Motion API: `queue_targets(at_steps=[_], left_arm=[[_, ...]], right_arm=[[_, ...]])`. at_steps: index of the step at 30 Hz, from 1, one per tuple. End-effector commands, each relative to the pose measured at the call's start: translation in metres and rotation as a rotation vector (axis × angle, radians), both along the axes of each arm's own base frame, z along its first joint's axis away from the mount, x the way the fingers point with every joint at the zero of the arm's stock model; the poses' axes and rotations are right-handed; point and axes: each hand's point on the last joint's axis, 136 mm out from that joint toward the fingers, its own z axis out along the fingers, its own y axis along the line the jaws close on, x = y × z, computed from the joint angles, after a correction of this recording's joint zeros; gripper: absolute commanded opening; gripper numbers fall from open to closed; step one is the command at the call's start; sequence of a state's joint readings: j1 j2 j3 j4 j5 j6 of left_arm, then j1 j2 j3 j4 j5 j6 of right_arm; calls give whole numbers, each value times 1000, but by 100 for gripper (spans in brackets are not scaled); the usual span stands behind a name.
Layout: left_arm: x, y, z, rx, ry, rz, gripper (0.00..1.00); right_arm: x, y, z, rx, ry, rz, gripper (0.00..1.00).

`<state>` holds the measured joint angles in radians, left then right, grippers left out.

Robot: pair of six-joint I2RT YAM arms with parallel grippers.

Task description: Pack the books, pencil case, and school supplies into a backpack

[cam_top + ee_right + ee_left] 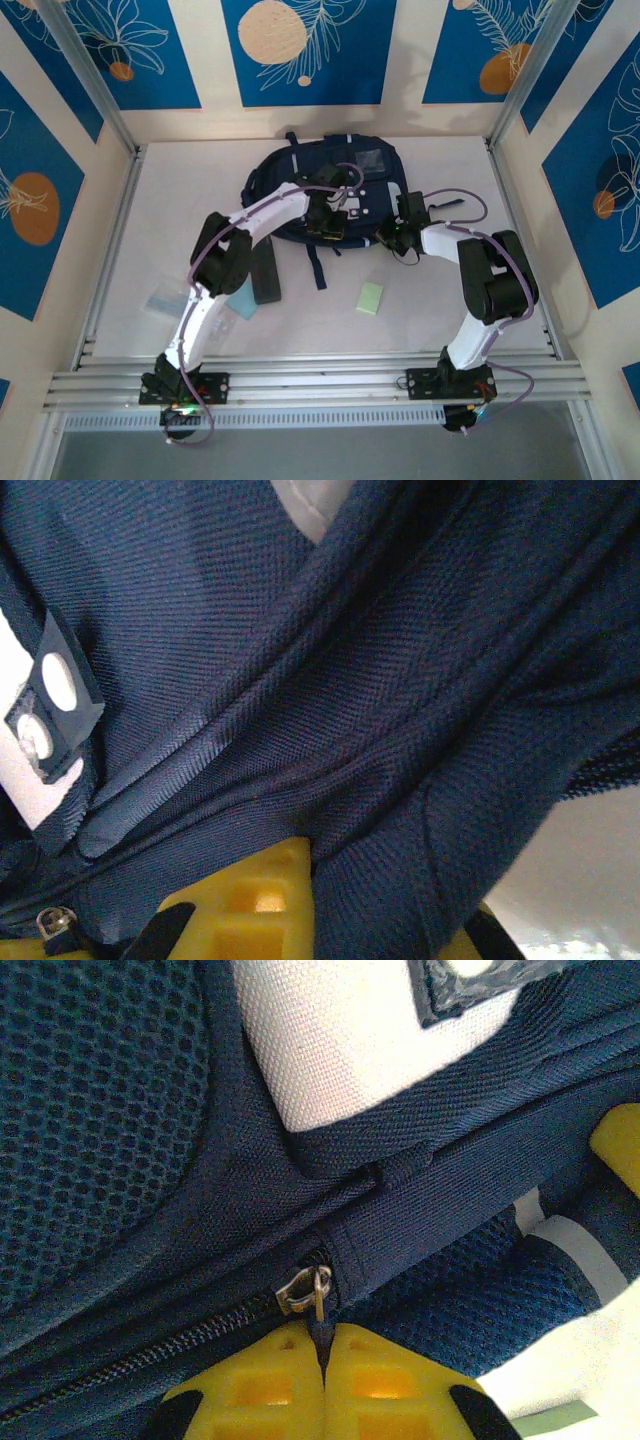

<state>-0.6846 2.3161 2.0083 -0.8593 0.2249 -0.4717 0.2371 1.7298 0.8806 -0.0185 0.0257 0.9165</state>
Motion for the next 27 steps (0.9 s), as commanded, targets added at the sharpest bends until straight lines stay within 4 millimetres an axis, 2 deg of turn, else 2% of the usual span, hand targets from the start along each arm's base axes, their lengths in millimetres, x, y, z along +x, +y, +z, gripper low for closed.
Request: queue_targets(at_steps=[1, 10, 15, 20, 24, 27], left_arm=[[-6, -9, 51, -113, -14, -48, 0], [-15, 66, 32, 179, 12, -125, 0], [-11, 112, 28, 385, -14, -160, 0], [-9, 158, 27, 421, 3, -87, 0], [-16, 176, 30, 415, 3, -67, 0], [-26, 162, 35, 316, 18, -82, 0]], right_arm=[[-21, 0, -9, -32, 57, 50, 0], [-18, -13, -2, -137, 36, 68, 0], [-13, -24, 2, -202, 27, 64, 0], [-1, -40, 7, -215, 13, 29, 0], [16, -55, 17, -218, -15, 0, 0], [34, -66, 25, -230, -37, -15, 0]])
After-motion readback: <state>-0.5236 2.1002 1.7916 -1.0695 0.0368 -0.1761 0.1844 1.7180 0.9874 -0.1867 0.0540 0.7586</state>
